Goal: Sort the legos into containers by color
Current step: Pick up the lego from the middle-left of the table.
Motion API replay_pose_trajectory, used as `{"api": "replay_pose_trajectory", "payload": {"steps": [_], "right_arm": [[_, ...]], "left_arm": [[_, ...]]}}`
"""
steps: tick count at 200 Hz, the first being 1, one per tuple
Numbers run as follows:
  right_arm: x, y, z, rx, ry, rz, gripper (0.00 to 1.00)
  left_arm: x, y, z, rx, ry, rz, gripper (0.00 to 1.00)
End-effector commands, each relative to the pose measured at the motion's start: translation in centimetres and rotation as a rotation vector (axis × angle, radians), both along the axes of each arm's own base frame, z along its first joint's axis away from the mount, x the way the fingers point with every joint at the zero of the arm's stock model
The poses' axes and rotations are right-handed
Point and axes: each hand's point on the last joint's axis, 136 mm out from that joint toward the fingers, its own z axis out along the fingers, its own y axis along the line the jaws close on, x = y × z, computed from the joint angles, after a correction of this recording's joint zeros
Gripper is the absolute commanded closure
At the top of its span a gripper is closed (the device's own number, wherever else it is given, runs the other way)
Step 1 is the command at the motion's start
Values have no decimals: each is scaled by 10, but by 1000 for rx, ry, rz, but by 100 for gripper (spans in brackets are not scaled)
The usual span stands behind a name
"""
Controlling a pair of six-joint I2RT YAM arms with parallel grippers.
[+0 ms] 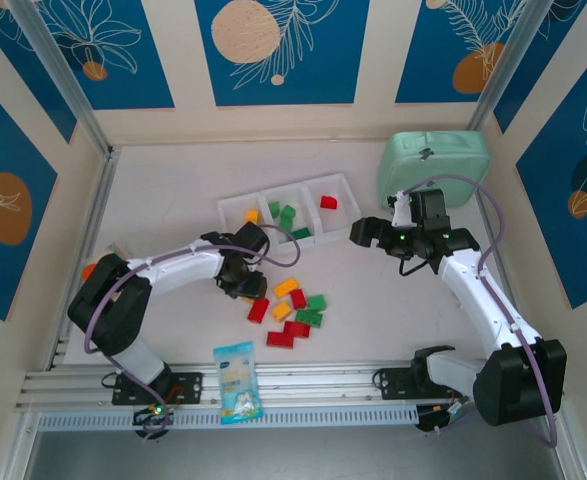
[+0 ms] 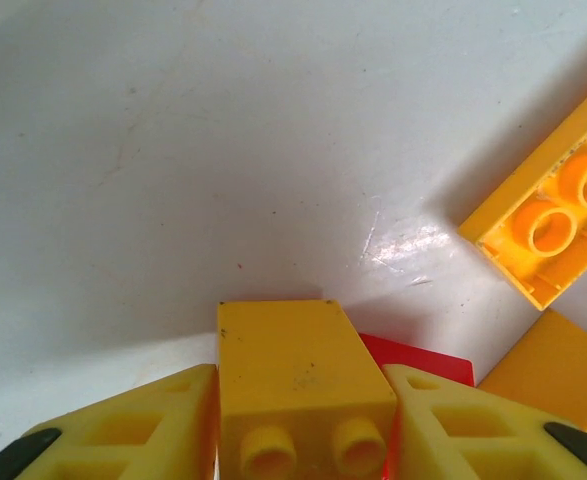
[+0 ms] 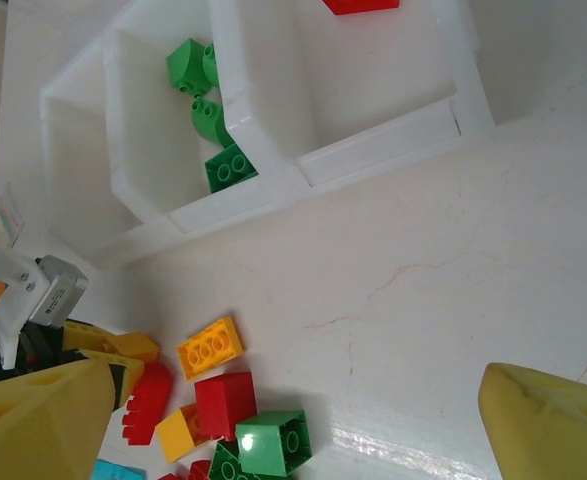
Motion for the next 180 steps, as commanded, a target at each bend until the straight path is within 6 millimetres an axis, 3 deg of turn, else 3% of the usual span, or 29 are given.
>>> {"api": "replay_pose_trajectory", "payload": {"steps": [1,31,140,157,180], "right_arm": [[-4,2,3,0,1,11,6],[-4,2,2,-1,4,14,6],[-3,4,2,-6,5,20,6],[-3,4,1,-6,8,19,6],[-4,3,3,-9,7,20,6]], "left_arm": [[-5,14,-1,38,-2,20,58],[-2,16,0,29,-17,40,58],[3,16,3,14,-31,58,75],[8,17,13,16,-65,65,78],[24,24,46,23,-177,99,78]]}}
